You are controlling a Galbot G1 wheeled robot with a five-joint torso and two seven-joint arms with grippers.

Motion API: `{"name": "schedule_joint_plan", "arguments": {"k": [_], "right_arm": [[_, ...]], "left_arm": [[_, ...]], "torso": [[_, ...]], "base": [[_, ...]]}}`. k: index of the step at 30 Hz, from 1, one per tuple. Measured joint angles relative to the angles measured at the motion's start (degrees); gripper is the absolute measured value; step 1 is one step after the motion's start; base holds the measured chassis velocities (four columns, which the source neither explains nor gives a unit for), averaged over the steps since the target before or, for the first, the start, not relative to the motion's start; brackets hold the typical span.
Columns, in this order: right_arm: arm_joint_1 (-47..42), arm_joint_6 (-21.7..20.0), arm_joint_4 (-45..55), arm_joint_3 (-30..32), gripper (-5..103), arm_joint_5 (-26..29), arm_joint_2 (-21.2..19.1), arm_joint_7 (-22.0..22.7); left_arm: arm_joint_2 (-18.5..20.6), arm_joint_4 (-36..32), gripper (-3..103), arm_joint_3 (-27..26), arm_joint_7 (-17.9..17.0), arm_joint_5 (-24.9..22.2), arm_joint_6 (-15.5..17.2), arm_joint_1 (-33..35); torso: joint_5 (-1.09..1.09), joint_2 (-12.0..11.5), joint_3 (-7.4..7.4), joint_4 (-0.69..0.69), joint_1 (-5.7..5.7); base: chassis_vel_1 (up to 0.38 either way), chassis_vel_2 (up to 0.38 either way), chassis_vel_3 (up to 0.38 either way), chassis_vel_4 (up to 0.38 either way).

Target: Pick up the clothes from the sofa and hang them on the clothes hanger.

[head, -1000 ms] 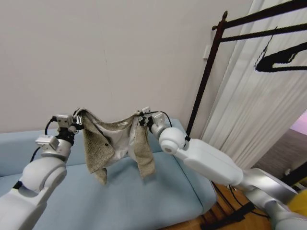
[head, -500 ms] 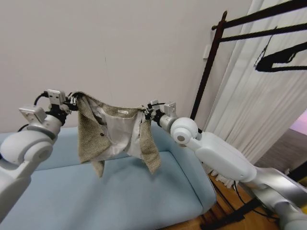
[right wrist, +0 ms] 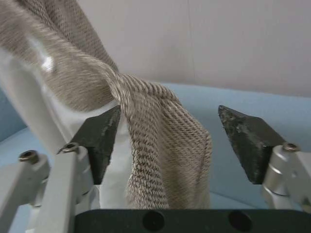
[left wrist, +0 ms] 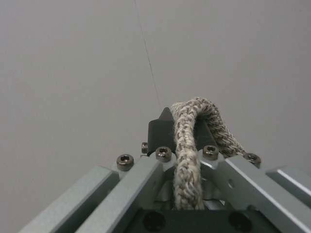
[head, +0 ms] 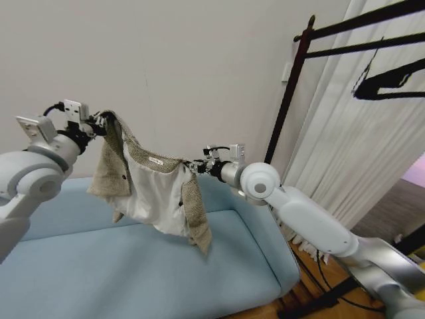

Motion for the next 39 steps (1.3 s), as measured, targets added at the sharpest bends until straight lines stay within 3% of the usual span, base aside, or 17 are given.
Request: {"name": "schedule_joint_plan", "arguments": {"k": [4, 6, 9, 11, 15, 16, 20, 25, 28, 34, 38, 39], "right_arm": [[-1.1, -0.6, 1.5, -0.2, 85, 0.1, -2.3, -1.2], [-1.1, 0.0, 1.6, -0.1, 85, -0.6, -2.3, -0.8], [0.3, 1.3, 2.0, 0.4, 99, -3.2, -1.5, 3.5], [1.2, 1.4, 2.0, 0.5, 99, -3.8, -1.0, 5.5], [7.9, 1.6, 1.1, 0.9, 100, -5.0, 1.5, 18.8], [7.9, 1.6, 1.1, 0.9, 100, -5.0, 1.5, 18.8], [13.9, 2.3, -2.6, 0.6, 100, -3.5, 2.6, 26.2], [17.9, 2.7, -6.1, -0.7, 100, -3.0, 2.3, 30.1], [25.4, 2.9, -12.2, -3.7, 100, -3.5, 1.3, 32.1], [36.6, 2.9, -21.9, -9.2, 100, -5.2, 1.5, 32.4], [46.4, 2.4, -30.3, -14.7, 100, -3.4, 3.9, 37.2], [49.7, 2.2, -32.1, -16.6, 100, -1.1, 4.5, 40.4]], "left_arm": [[-0.3, 0.6, 2, 2.1, 0.0, -0.2, 0.2, -3.0], [-0.3, 0.6, 2, 2.3, 0.0, -0.2, 0.3, -3.4], [0.2, 0.1, 2, 2.5, 0.1, -0.3, 0.5, -3.6], [0.3, -0.1, 2, 2.4, 0.2, -0.3, 0.5, -3.5], [1.0, -0.8, 2, 0.0, 0.4, -0.4, 0.5, 0.2], [1.0, -0.8, 2, 0.0, 0.4, -0.4, 0.5, 0.2], [1.3, -1.2, 2, -2.5, 0.5, 0.1, 0.4, 4.3], [0.8, -1.1, 2, -3.3, 0.8, 1.5, 0.1, 5.3], [-1.0, -1.3, 2, -3.4, 1.1, 3.3, -0.4, 6.3], [-3.4, -1.9, 2, -4.0, 1.1, 4.6, -0.5, 7.7], [-5.2, -2.1, 2, -5.0, 1.2, 5.6, -0.7, 8.9], [-6.0, -2.5, 2, -5.5, 1.2, 5.9, -1.0, 9.8]], "torso": [[0.0, 0.0, 0.0, -0.01, 0.0], [0.01, 0.0, 0.0, -0.01, 0.0], [0.01, 0.0, 0.01, 0.0, 0.01], [0.01, 0.0, 0.0, 0.0, 0.0], [-0.01, 0.0, -0.01, 0.02, 0.0], [-0.01, 0.0, -0.01, 0.02, 0.0], [-0.02, 0.0, 0.0, 0.01, 0.0], [0.01, 0.0, 0.0, 0.0, 0.0], [0.0, 0.0, 0.0, -0.01, 0.0], [0.0, 0.0, 0.0, -0.02, 0.0], [-0.01, 0.0, 0.0, 0.0, 0.01], [-0.02, 0.0, 0.0, 0.04, 0.01]], "base": [[0.0, 0.0, 0.0, 0.0], [0.0, 0.0, 0.0, 0.0], [0.0, 0.0, 0.0, 0.0], [0.0, 0.0, 0.0, 0.0], [0.0, 0.0, 0.0, 0.0], [0.0, 0.0, 0.0, 0.0], [0.0, 0.0, 0.0, 0.0], [0.0, 0.0, 0.0, 0.0], [0.0, 0.0, 0.0, 0.0], [0.0, 0.0, 0.0, 0.0], [0.0, 0.0, 0.0, 0.0], [0.0, 0.0, 0.0, 0.0]]}}
